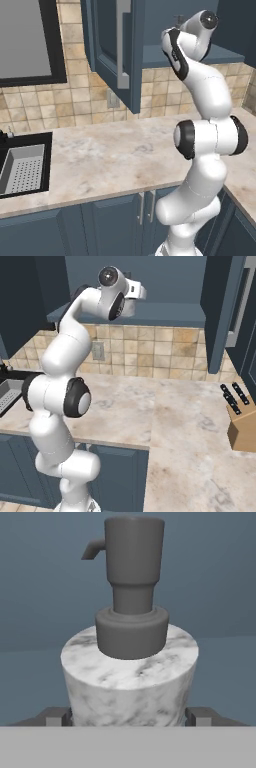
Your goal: Pick up the bar soap and soap dispenser from the sink, and place them back in the cabinet, and close the cabinet doors.
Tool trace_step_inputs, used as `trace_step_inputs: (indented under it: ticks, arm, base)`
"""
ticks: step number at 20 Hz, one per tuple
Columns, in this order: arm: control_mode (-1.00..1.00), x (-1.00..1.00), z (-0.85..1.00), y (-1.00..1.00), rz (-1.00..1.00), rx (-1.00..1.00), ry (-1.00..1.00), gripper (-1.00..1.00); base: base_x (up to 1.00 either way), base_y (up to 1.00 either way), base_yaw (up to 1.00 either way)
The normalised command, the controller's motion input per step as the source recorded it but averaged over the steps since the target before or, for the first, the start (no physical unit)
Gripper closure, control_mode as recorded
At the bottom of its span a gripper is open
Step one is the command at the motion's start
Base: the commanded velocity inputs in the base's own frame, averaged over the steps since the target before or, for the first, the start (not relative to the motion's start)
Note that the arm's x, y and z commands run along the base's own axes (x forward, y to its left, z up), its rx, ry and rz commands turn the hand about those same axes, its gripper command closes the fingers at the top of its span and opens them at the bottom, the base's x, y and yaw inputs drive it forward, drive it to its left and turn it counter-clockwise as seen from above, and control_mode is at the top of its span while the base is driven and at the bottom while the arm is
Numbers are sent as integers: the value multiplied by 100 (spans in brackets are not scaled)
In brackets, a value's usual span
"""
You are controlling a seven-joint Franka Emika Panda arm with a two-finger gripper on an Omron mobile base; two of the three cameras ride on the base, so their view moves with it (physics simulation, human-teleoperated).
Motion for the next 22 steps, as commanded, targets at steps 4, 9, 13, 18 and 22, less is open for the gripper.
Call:
trace_step_inputs:
  ticks: [4,9,13,18,22]
  arm:
    - [-100,31,-15,0,0,0,0,100]
    - [-100,28,-14,0,0,0,0,100]
    - [-100,33,-8,0,0,0,0,100]
    - [-100,18,-3,0,0,0,0,100]
    - [-100,0,0,0,0,0,2,100]
  base:
    - [0,0,0]
    - [0,0,0]
    - [0,0,0]
    - [0,0,0]
    - [0,0,0]
